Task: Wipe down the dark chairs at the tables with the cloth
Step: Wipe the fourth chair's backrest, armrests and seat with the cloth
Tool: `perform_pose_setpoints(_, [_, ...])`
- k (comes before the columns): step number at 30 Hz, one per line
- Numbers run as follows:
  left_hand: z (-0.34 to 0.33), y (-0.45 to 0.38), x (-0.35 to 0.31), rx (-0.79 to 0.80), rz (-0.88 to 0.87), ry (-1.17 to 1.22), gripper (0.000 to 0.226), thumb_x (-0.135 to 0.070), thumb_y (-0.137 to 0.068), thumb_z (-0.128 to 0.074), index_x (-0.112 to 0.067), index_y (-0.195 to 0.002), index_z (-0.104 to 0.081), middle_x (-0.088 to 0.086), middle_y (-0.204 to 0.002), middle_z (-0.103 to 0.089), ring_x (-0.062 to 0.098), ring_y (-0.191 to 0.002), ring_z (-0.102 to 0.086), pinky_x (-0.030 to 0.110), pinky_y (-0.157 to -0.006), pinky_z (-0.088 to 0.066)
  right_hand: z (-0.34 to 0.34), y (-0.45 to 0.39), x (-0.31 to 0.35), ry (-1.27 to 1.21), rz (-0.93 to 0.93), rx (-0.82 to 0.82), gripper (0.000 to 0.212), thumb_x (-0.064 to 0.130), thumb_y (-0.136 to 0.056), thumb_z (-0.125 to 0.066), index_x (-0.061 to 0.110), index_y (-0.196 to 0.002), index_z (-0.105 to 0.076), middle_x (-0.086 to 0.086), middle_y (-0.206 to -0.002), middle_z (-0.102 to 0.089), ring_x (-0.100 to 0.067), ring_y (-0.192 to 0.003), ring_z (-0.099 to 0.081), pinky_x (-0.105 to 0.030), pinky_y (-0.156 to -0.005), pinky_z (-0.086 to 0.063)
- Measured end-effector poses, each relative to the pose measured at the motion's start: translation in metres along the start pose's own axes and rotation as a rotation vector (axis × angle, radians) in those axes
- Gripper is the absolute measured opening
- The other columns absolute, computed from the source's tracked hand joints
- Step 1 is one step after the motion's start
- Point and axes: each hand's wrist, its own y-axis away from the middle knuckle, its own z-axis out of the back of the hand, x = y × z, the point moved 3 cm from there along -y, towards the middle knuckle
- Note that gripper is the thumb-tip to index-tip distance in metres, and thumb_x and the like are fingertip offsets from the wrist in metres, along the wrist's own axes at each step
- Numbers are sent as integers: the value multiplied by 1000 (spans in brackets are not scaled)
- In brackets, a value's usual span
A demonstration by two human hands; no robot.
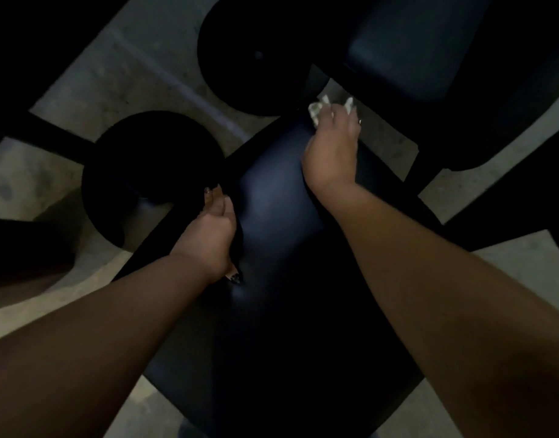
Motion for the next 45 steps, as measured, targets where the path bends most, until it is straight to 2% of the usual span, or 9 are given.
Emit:
perform_pose_setpoints(4, [3, 1, -1, 28, -38, -1, 122, -30, -76, -81, 5, -150, 10, 25, -157, 21, 34, -147, 15, 27, -114, 6, 9, 53, -30, -9, -95, -25, 57, 1, -90, -39, 3, -146, -30, -11, -152, -29, -34, -145, -11, -43, -118, -9])
perform_pose_setpoints(9, [8, 1, 0, 57, -86, -65, 131, -44, -71, -82, 10, -148, 8, 31, -156, 12, 38, -147, 10, 28, -116, 4, 34, 133, -95, 60, -367, -67, 60, -4, -82, -44, -1, -142, -38, -17, -148, -36, -38, -138, -27, -42, -116, -18])
perform_pose_setpoints(11, [8, 2, 0, 48, -96, -76, 134, -49, -68, -82, 11, -148, 8, 32, -156, 11, 40, -147, 8, 29, -117, 2, 37, 154, -105, 61, -490, -63, 63, -5, -83, -43, 0, -145, -32, -18, -152, -28, -38, -142, -18, -42, -118, -10])
perform_pose_setpoints(16, [2, 0, 2, -2, -123, -77, 135, -50, -66, -83, 11, -148, 6, 33, -156, 8, 41, -147, 5, 30, -118, -2, 32, 117, -74, 72, -763, -122, 59, 5, -86, -43, 0, -143, -34, -23, -150, -29, -36, -141, -21, -45, -116, -15])
perform_pose_setpoints(22, [0, -1, 2, -8, -122, -97, 137, -48, -64, -85, 13, -147, 5, 36, -154, 9, 44, -146, 5, 33, -119, -2, 4, 49, -10, 27, -424, -69, 55, 6, -94, -37, 6, -148, -28, -7, -153, -25, -32, -145, -9, -44, -118, -4])
perform_pose_setpoints(26, [3, 0, -2, 9, -114, -105, 138, -46, -62, -87, 14, -147, 4, 37, -154, 7, 45, -146, 3, 35, -120, -5, 12, 84, -43, -23, -267, -49, 57, 4, -93, -35, 9, -149, -26, -9, -156, -21, -30, -146, -8, -41, -119, -8])
perform_pose_setpoints(29, [4, 0, -4, 19, -109, -102, 138, -43, -61, -89, 15, -146, 3, 37, -154, 7, 45, -146, 2, 35, -119, -6, 26, 141, -87, -43, -242, -144, 56, -7, -85, -40, -2, -141, -40, -21, -149, -34, -40, -142, -20, -46, -117, -17])
perform_pose_setpoints(37, [2, -3, 0, -10, -120, -84, 137, -38, -59, -92, 16, -146, -1, 39, -153, 3, 46, -146, 0, 34, -119, -7, 46, 197, -168, -58, -617, -278, 52, -11, -87, -37, -6, -139, -41, -25, -145, -35, -40, -139, -26, -40, -117, -18])
perform_pose_setpoints(45, [6, 3, -2, -37, -150, -125, 140, -39, -53, -94, 21, -143, -5, 44, -150, -5, 50, -143, -9, 37, -118, -16, 31, 248, -169, -4, -1118, -26, 66, 10, -93, -49, 2, -150, -15, -22, -149, -27, -36, -138, -25, -41, -116, -18])
